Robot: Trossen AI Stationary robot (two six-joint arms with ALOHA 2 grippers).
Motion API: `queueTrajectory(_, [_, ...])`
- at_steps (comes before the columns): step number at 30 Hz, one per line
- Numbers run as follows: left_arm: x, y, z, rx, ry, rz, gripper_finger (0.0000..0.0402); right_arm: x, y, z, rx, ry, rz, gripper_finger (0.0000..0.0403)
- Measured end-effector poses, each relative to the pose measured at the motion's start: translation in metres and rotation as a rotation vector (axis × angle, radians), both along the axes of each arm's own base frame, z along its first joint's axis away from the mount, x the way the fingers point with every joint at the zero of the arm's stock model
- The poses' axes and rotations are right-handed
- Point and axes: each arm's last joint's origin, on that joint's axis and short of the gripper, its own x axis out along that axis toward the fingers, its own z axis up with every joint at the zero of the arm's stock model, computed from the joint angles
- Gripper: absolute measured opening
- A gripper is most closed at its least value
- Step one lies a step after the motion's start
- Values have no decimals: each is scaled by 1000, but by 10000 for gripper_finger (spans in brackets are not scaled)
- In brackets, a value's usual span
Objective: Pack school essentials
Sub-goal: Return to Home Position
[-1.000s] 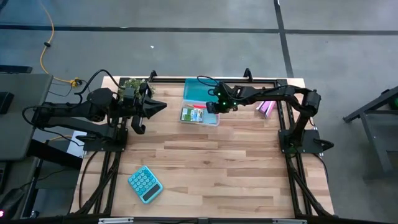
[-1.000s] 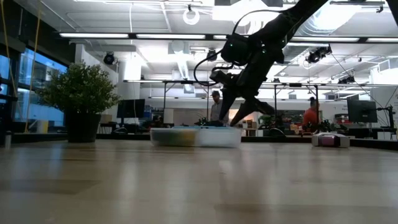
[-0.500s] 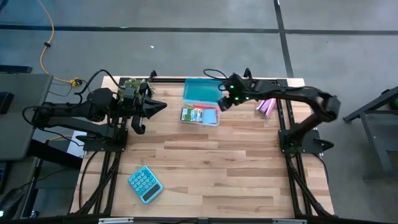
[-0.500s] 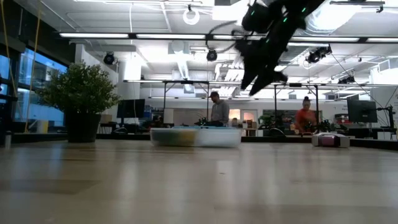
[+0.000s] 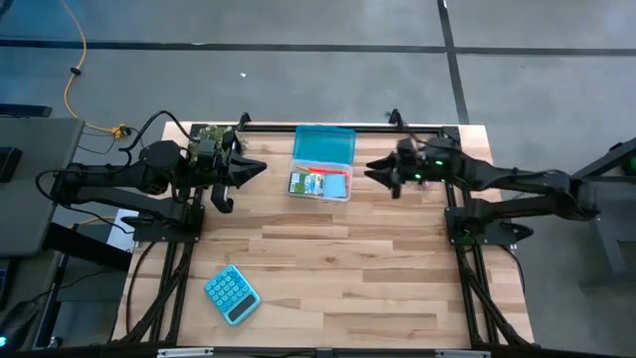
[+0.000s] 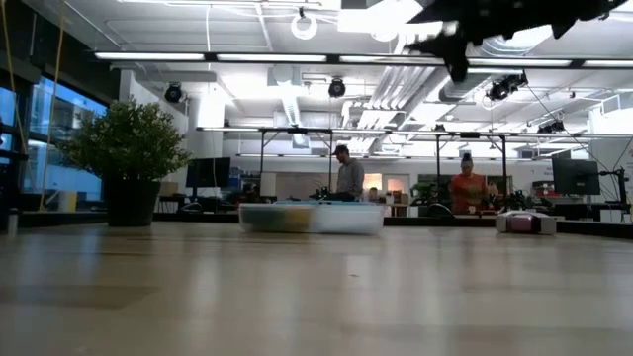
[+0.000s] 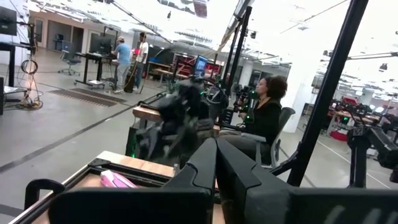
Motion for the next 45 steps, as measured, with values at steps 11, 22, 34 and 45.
queueTrajectory(11, [1,0,-6,54,75,9,0,-20,19,28,-377,-219,80,167])
queueTrajectory(22, [1,0,-10,57,113,9,0,-19,20,28,-375,-220,97,54])
queueTrajectory(34, [1,0,-10,57,113,9,0,-19,21,28,-374,-224,123,3])
queueTrajectory(45, [-22,-1,-59,40,116,-31,0,-19,23,28,-325,-240,214,0])
